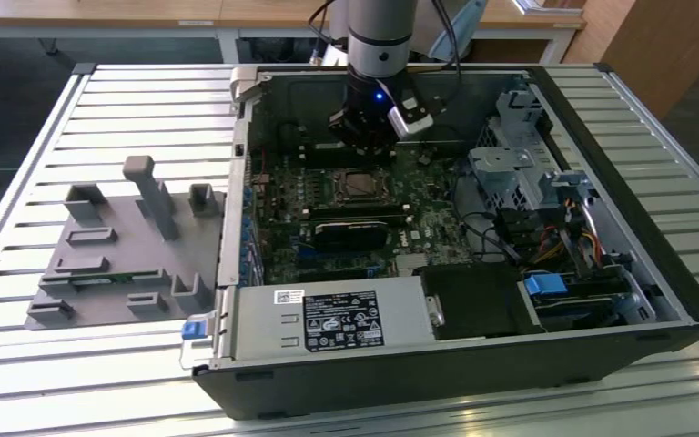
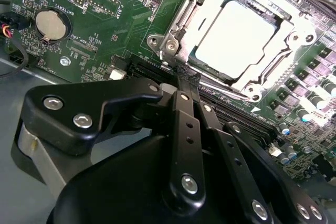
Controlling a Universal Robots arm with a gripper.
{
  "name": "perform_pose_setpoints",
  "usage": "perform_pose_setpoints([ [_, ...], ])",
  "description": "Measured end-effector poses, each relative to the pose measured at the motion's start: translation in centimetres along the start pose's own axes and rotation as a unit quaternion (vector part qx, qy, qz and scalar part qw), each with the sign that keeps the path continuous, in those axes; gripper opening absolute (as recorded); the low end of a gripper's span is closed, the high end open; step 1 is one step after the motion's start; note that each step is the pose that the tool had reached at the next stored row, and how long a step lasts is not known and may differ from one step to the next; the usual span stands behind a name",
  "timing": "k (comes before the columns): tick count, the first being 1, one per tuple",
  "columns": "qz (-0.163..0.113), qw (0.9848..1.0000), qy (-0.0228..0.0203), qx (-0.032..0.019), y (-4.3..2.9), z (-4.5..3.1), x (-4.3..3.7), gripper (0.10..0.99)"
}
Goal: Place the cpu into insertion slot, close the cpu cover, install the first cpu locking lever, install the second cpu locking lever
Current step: 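Install the first cpu locking lever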
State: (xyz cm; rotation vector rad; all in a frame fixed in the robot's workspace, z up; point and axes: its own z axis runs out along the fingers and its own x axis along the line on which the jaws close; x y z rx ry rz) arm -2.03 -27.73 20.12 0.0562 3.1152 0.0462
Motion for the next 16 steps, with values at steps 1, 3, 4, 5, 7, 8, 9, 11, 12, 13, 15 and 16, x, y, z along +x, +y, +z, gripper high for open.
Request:
perform_pose_setpoints([
  [1,0.0,1.0,0.0,0.0,0.0,0.0,0.0,0.106],
  [3,0.0,1.0,0.0,0.0011,0.0,-0.01,0.0,0.106],
  [4,0.0,1.0,0.0,0.0026,0.0,-0.01,0.0,0.106],
  [5,0.0,1.0,-0.0001,0.0038,0.0,-0.01,0.0,0.106],
  [7,0.0,1.0,-0.0002,0.0062,0.0,0.0,0.0,0.106],
  [8,0.0,1.0,-0.0003,0.0076,0.0,0.0,0.0,0.106],
  [9,0.0,1.0,-0.0003,0.009,0.0,0.01,0.0,0.106],
  [11,0.0,0.9999,-0.0004,0.0116,0.0,0.02,0.0,0.106],
  [12,0.0,0.9999,-0.0005,0.0129,0.0,0.03,0.0,0.106],
  [13,0.0,0.9999,-0.0005,0.0142,0.0,0.04,0.0,0.106],
  [15,0.0,0.9999,-0.0005,0.017,0.0,0.07,0.0,0.106],
  [16,0.0,0.9998,-0.0006,0.0184,0.0,0.09,0.0,0.106],
])
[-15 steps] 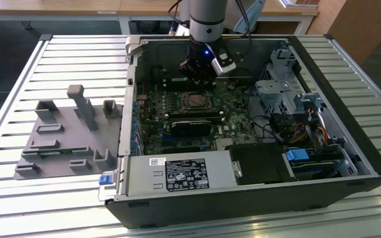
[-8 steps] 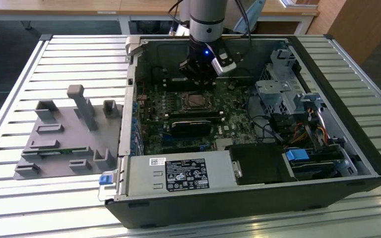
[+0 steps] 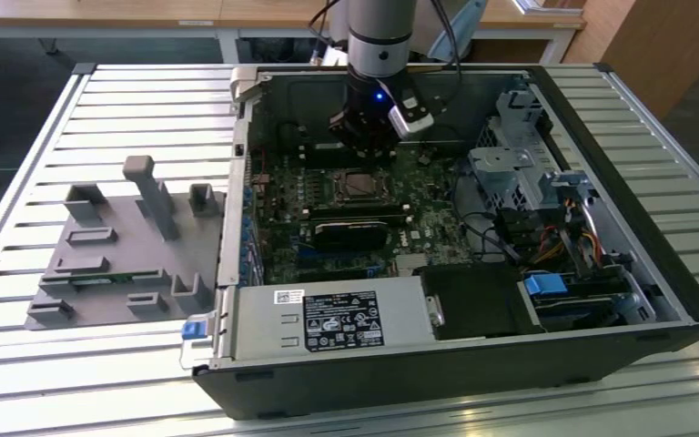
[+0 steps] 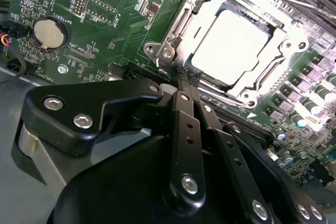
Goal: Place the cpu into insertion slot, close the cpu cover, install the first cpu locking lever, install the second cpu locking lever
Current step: 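Install the first cpu locking lever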
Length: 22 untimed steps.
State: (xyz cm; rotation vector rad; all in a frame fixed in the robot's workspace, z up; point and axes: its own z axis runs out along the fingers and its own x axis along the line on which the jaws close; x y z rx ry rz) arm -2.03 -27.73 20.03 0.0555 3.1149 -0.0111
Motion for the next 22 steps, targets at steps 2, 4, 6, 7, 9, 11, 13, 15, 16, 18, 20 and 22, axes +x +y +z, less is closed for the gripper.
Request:
perform_pose_setpoints([
  [2,0.0,1.0,-0.0001,0.0026,0.0,0.04,0.0,0.106],
  [4,0.0,1.0,-0.0002,0.0045,0.0,0.1,0.0,0.106],
  [6,0.0,1.0,-0.0002,0.0055,0.0,0.18,-0.01,0.106],
  [7,0.0,1.0,-0.0001,0.0059,0.0,0.23,-0.01,0.106],
  [9,0.0,1.0,-0.0001,0.0061,0.0,0.3,-0.01,0.106],
  [11,0.0,1.0,-0.0001,0.0061,0.01,0.35,-0.03,0.106],
  [13,0.0,1.0,-0.0002,0.0053,0.02,0.37,-0.07,0.106],
  [15,0.0,1.0,-0.0002,0.0031,0.04,0.38,-0.08,0.106],
  [16,0.0,1.0,-0.0001,0.0015,0.05,0.39,-0.08,0.106],
  [18,0.0,1.0,0.0,-0.0019,0.06,0.39,-0.08,0.106],
  [20,0.0,1.0,0.0001,-0.0045,0.07,0.38,-0.08,0.106],
  [22,0.0,1.0,0.0,-0.0064,0.08,0.36,-0.08,0.106],
])
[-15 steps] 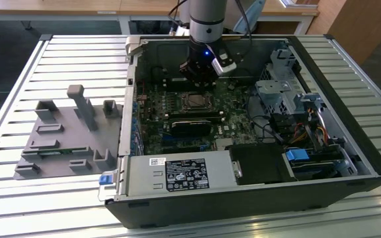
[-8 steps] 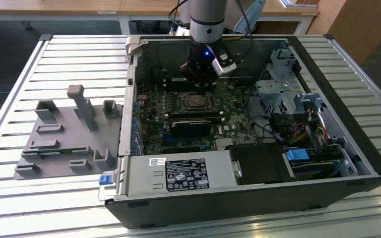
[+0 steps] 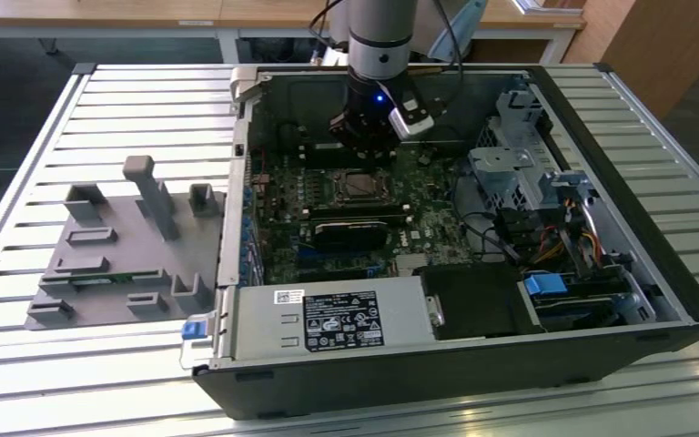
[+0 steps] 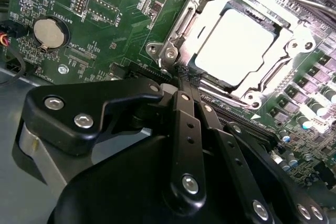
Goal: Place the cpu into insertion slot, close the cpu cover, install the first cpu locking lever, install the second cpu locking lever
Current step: 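Install the first cpu locking lever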
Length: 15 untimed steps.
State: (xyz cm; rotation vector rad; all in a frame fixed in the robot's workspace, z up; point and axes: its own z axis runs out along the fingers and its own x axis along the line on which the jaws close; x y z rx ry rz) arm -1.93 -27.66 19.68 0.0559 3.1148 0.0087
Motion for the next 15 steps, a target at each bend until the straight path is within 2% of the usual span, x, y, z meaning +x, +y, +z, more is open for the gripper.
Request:
perform_pose_setpoints([
  [9,0.0,1.0,0.0002,0.0003,0.0,-1.3,-0.03,0.106],
  [15,0.0,1.0,0.0002,0.0003,-0.22,-1.31,-0.04,0.106],
])
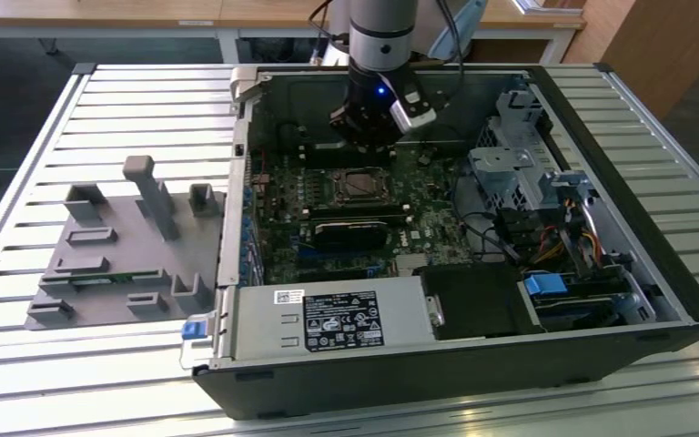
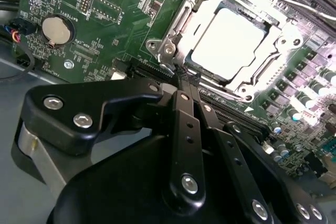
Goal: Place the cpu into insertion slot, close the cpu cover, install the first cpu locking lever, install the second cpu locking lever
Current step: 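Install the first cpu locking lever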
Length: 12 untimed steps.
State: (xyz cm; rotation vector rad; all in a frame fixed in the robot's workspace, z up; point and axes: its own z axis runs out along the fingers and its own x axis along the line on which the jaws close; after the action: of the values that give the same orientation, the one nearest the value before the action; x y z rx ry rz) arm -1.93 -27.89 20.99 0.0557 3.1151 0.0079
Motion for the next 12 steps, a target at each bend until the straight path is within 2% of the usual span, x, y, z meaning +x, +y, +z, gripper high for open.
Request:
perform_pose_setpoints([
  [12,0.0,1.0,0.0,0.0,-0.47,0.0,-0.02,0.106],
])
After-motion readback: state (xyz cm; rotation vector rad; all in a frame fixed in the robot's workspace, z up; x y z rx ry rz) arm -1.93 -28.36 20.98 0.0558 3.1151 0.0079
